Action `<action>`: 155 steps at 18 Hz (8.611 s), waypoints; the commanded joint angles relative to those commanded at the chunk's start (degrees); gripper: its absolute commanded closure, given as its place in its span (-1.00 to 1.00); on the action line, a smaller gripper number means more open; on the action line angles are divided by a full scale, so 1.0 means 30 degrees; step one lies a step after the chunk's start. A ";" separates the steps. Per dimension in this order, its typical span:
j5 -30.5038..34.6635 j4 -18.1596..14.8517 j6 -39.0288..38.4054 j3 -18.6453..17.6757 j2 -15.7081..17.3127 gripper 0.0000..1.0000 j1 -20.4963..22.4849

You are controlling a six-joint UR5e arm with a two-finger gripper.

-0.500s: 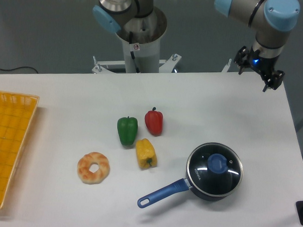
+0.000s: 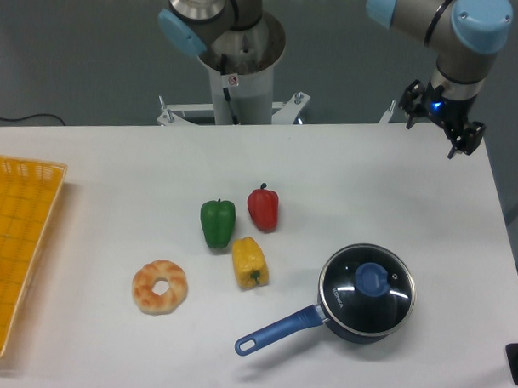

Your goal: Open the lid

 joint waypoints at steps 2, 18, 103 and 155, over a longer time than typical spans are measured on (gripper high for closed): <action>-0.0058 0.0087 -0.0439 0.0204 -0.0001 -1.00 0.0029; -0.0058 0.2315 0.0227 0.3340 -0.3896 -0.99 -0.4541; -0.0644 0.1905 0.1726 0.6064 -0.7061 -1.00 -0.6914; -0.0146 0.1876 0.1961 0.5127 -0.5684 -0.11 -0.6797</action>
